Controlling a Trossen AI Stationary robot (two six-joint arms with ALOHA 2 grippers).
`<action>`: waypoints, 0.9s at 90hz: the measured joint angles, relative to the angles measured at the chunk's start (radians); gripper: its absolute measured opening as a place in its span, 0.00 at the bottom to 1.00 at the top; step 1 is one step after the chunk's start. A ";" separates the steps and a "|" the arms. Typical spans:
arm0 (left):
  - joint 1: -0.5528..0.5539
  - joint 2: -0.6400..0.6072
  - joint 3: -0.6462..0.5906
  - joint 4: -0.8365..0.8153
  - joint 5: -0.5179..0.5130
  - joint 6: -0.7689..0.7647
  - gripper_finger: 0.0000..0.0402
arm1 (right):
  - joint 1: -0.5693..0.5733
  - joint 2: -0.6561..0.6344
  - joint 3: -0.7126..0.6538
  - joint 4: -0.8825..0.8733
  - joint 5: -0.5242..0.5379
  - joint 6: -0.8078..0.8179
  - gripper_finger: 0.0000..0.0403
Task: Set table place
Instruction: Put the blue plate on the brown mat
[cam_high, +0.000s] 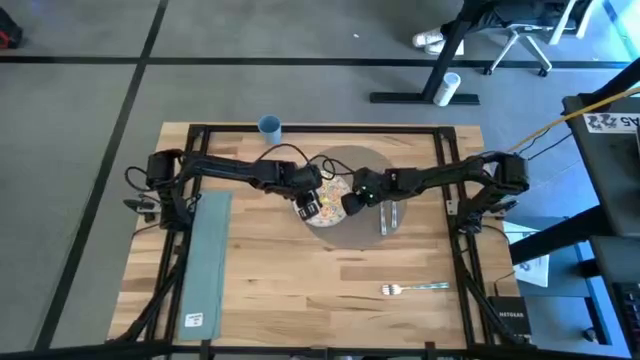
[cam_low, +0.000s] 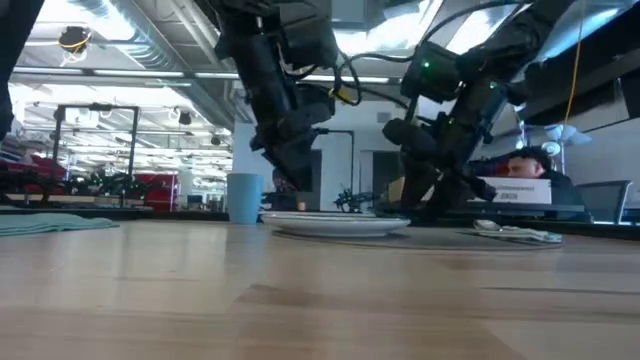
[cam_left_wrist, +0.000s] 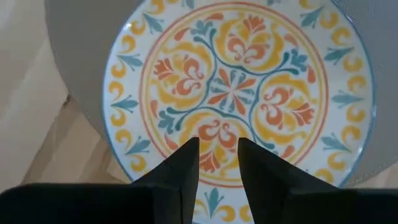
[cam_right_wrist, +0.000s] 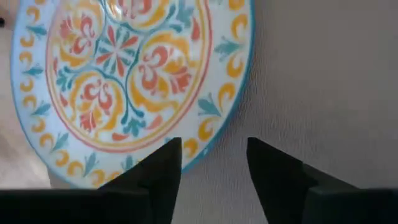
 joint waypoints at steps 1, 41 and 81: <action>0.000 0.000 0.000 0.000 0.000 0.000 0.24 | -0.001 0.000 0.000 0.005 0.002 0.000 0.43; 0.001 0.000 -0.001 0.002 -0.011 0.006 0.24 | -0.046 0.107 0.003 0.129 -0.039 -0.008 0.31; 0.000 0.000 -0.001 0.011 -0.011 0.007 0.24 | -0.044 0.119 0.002 0.185 -0.021 -0.067 0.03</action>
